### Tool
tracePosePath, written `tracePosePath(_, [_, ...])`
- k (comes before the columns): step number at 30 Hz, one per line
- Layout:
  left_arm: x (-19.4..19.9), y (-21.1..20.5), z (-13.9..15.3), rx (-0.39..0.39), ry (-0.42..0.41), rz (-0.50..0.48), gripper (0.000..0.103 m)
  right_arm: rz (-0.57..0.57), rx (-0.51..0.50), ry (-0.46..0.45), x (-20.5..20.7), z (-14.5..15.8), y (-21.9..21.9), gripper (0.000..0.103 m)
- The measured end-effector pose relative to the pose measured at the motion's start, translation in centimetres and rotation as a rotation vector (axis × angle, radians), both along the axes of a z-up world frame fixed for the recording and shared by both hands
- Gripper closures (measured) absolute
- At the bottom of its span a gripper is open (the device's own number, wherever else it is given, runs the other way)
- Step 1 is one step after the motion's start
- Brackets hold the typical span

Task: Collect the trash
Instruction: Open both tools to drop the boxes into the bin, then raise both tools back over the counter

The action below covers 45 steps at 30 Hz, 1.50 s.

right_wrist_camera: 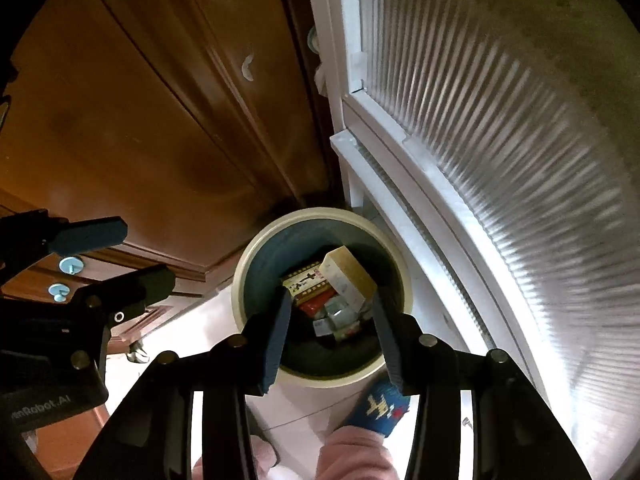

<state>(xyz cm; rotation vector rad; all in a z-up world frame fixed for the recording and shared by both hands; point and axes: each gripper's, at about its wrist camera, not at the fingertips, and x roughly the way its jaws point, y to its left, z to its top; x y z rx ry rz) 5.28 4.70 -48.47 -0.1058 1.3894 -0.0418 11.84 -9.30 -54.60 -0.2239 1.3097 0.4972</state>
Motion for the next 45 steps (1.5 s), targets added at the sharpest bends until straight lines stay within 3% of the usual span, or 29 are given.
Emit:
tracePosePath(6, [-0.7,-0.1,2.4,-0.013,0.000,0.012,0.048,-0.034,0.015,0.000,-1.7,3.9,-0.6,0.059])
tracePosePath(9, [-1.4,-0.4,5.4,-0.008,-0.012,0.002,0.039,-0.035,0.021,-0.015,-2.8,6.8,-0.8,0.057])
tracePosePath(12, [-2.1,-0.5,8.4,0.000,-0.033,-0.005,0.038,-0.033,0.032,-0.034,-4.1,10.6,-1.2,0.057])
tracePosePath(20, [-4.8,-0.4,19.9,0.016,-0.118,-0.012,0.037,-0.005,0.069,-0.127,-7.2,22.7,-2.2,0.054])
tracePosePath(26, [-5.9,-0.4,29.5,0.056,-0.247,-0.047,0.037,-0.004,0.125,-0.266,-8.6,33.5,-3.3,0.046])
tracePosePath(32, [-5.1,-0.5,37.9,0.086,-0.396,-0.059,0.037,-0.028,0.181,-0.424,-7.9,43.1,-4.8,0.039])
tracePosePath(36, [-3.6,-1.3,42.2,0.105,-0.482,-0.066,0.037,-0.061,0.233,-0.478,-6.2,48.1,-6.1,0.039])
tracePosePath(40, [-2.1,-2.3,45.5,0.140,-0.539,-0.080,0.035,-0.081,0.260,-0.523,-4.0,51.6,-7.6,0.037])
tracePosePath(45, [1.4,-3.7,48.3,0.202,-0.577,-0.101,0.034,-0.101,0.299,-0.556,0.4,53.9,-9.8,0.030])
